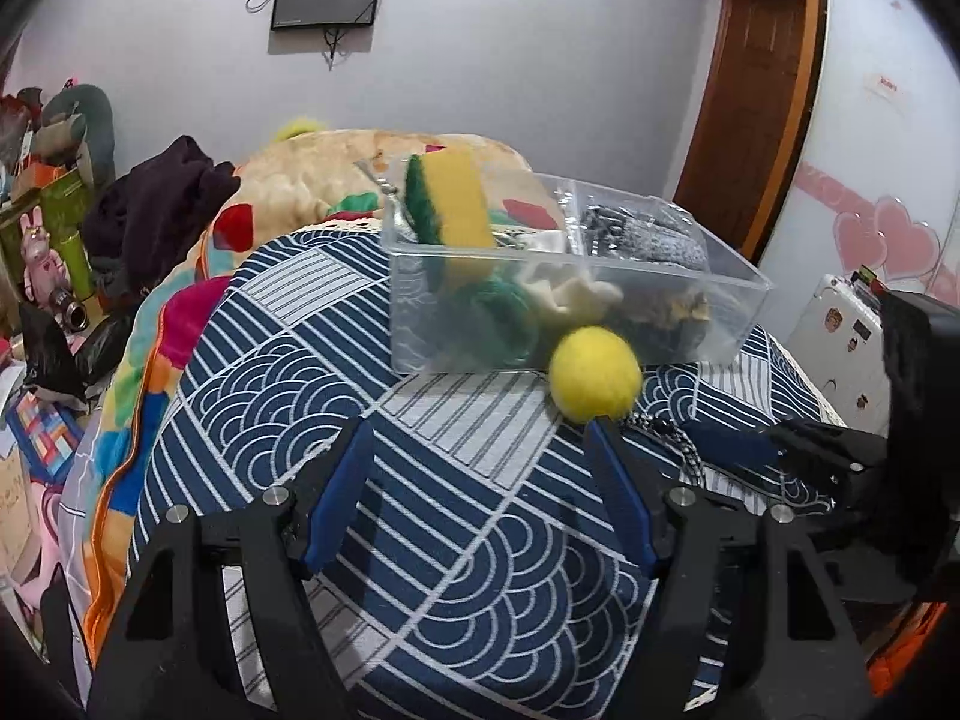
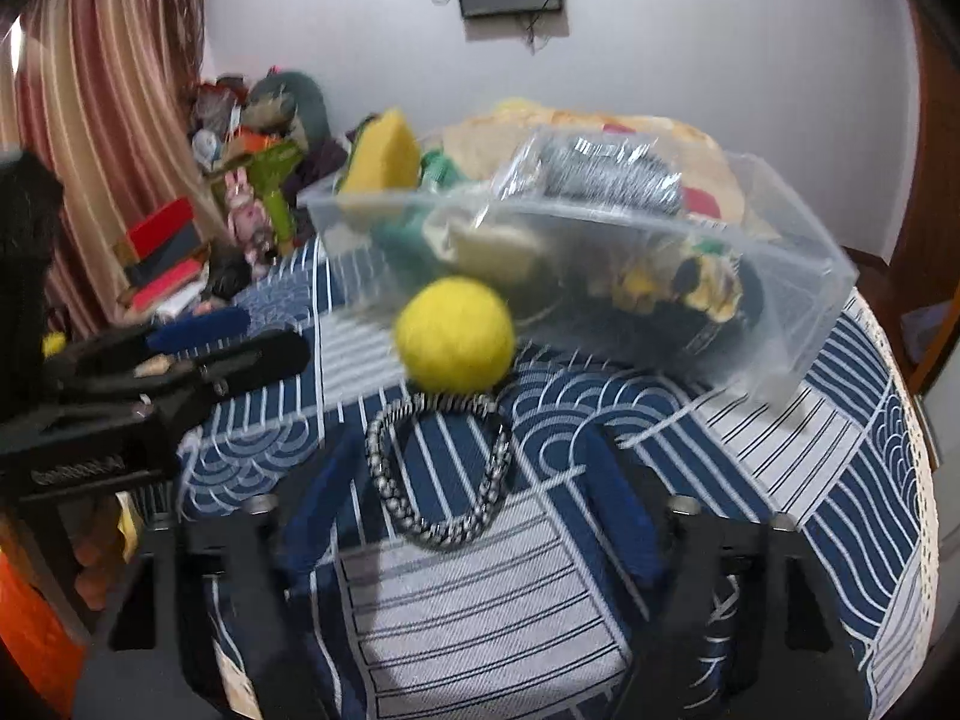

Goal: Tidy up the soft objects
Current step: 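Grasp the yellow felt ball with the left tool while the right tool grasps the braided cord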

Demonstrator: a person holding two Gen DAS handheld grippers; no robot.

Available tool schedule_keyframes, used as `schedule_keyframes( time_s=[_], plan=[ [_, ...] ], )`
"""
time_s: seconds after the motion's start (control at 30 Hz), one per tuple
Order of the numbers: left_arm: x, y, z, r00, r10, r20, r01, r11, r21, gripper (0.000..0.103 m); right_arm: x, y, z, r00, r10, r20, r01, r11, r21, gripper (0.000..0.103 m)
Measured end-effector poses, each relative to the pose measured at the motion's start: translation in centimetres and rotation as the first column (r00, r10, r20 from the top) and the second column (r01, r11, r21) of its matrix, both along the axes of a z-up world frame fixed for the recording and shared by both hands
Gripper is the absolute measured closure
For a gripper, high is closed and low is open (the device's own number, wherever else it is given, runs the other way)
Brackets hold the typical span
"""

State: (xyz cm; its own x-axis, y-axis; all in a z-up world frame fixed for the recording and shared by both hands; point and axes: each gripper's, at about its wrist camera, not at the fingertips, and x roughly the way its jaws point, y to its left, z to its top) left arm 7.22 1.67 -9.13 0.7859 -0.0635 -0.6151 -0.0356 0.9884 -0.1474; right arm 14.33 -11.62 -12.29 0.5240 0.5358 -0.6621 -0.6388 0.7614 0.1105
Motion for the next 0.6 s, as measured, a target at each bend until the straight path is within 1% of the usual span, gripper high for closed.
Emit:
schedule_keyframes(
  time_s=[0.03, 0.07, 0.1, 0.13, 0.17, 0.23, 0.3, 0.5, 0.6],
  plan=[
    [0.1, -0.3, 0.0, 1.000, -0.006, -0.002, 0.006, 1.000, 0.005, 0.031, 0.1, 0.1, -0.2, 1.000, 0.002, -0.005, -0.002, 1.000, -0.002, 0.058],
    [0.2, -0.5, 0.0, 1.000, -0.012, -0.003, 0.012, 1.000, 0.009, 0.031, 0.0, 0.0, -0.1, 1.000, -0.006, 0.009, 0.006, 1.000, -0.010, 0.065],
    [0.4, -0.7, 0.1, 1.000, -0.017, -0.005, 0.017, 1.000, 0.011, 0.031, 0.0, 0.0, 0.0, 1.000, -0.008, 0.013, 0.008, 1.000, -0.014, 0.069],
    [0.5, -1.0, 0.1, 1.000, -0.022, -0.008, 0.022, 1.000, 0.011, 0.031, 0.1, -0.2, 0.1, 1.000, -0.011, 0.011, 0.011, 1.000, -0.004, 0.077],
    [0.7, -1.3, 0.1, 0.999, -0.030, -0.012, 0.030, 1.000, 0.010, 0.031, 0.2, -0.5, 0.2, 1.000, -0.019, 0.008, 0.019, 1.000, 0.008, 0.081],
    [1.1, -1.9, 0.1, 0.999, -0.049, -0.018, 0.049, 0.999, 0.006, 0.031, 0.4, -1.1, 0.4, 0.999, -0.045, 0.011, 0.045, 0.999, 0.023, 0.085],
    [1.6, -2.7, 0.1, 0.998, -0.062, -0.023, 0.062, 0.998, 0.016, 0.031, 0.5, -2.1, 0.5, 0.997, -0.077, 0.020, 0.076, 0.997, 0.033, 0.088],
    [3.7, -4.7, 0.3, 0.995, -0.095, -0.034, 0.096, 0.995, 0.028, 0.031, 0.1, -4.2, 1.1, 0.988, -0.151, 0.042, 0.147, 0.986, 0.073, 0.088],
    [4.9, -5.3, 0.0, 0.994, -0.096, -0.058, 0.098, 0.995, 0.032, 0.043, -0.2, -5.0, 1.2, 0.984, -0.171, 0.047, 0.167, 0.982, 0.092, 0.089]
  ],
)
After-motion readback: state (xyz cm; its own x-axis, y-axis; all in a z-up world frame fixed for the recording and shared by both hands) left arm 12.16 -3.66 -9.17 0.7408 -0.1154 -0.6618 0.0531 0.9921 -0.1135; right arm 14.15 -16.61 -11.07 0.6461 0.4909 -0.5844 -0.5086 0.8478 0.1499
